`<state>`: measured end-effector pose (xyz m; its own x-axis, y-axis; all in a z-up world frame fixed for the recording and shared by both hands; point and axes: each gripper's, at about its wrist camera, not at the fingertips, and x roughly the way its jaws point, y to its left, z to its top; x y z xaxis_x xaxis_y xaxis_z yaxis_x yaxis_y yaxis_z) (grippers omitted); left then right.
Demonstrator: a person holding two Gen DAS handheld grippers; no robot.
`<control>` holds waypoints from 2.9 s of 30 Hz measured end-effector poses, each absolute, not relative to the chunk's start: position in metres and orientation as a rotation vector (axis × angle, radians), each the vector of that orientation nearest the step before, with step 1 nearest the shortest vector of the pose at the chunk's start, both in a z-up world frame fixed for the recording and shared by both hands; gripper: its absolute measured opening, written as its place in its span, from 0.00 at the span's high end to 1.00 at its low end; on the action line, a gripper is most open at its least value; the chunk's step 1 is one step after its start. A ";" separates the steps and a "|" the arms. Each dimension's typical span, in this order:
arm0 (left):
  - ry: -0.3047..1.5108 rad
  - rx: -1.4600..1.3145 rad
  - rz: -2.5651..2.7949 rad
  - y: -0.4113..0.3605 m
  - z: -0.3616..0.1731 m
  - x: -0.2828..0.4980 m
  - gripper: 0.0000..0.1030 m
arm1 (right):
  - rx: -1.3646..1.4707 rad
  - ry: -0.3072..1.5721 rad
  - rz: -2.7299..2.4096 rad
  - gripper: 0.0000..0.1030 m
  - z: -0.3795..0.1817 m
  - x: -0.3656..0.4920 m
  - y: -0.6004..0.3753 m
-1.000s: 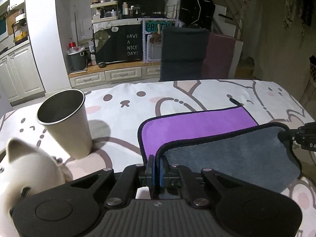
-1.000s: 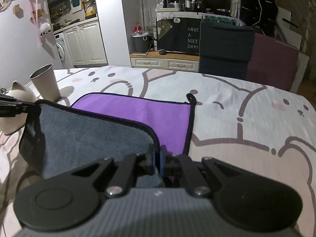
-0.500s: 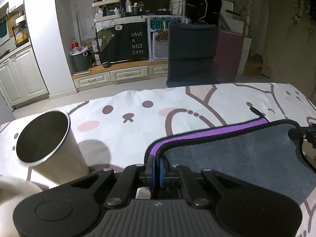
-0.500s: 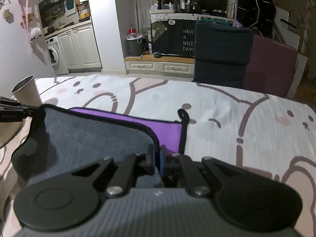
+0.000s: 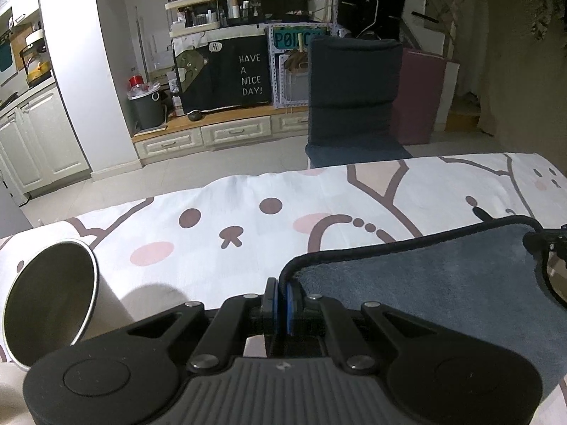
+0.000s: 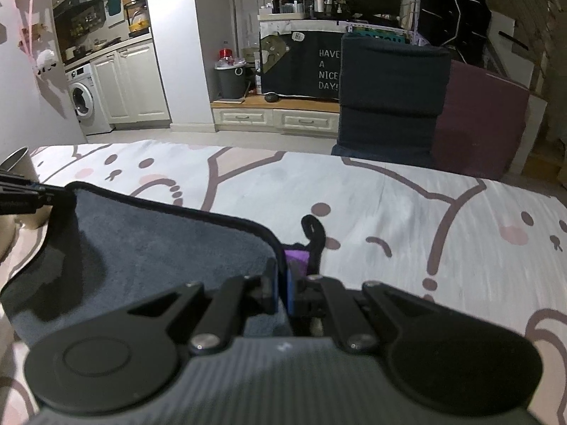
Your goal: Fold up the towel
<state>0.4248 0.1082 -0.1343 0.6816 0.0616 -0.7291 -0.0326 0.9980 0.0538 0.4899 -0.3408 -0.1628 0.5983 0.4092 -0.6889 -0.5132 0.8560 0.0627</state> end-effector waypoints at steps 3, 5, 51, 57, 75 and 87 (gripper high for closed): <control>0.829 0.028 0.059 0.110 -0.136 0.431 0.95 | -0.152 0.766 0.528 0.95 -0.163 0.494 -0.339; 0.833 0.022 0.060 0.112 -0.136 0.434 0.95 | -0.150 0.768 0.522 0.94 -0.163 0.496 -0.339; 0.866 -0.035 0.036 0.096 -0.119 0.415 0.00 | -0.065 0.805 0.492 0.00 -0.144 0.478 -0.341; 0.867 -0.048 0.039 0.095 -0.107 0.401 0.00 | -0.077 0.790 0.475 0.00 -0.134 0.464 -0.349; 0.829 -0.078 0.040 0.087 -0.062 0.339 0.00 | -0.055 0.758 0.504 0.00 -0.081 0.405 -0.365; 0.775 -0.047 0.026 0.066 -0.022 0.279 0.00 | -0.062 0.692 0.538 0.00 -0.042 0.339 -0.379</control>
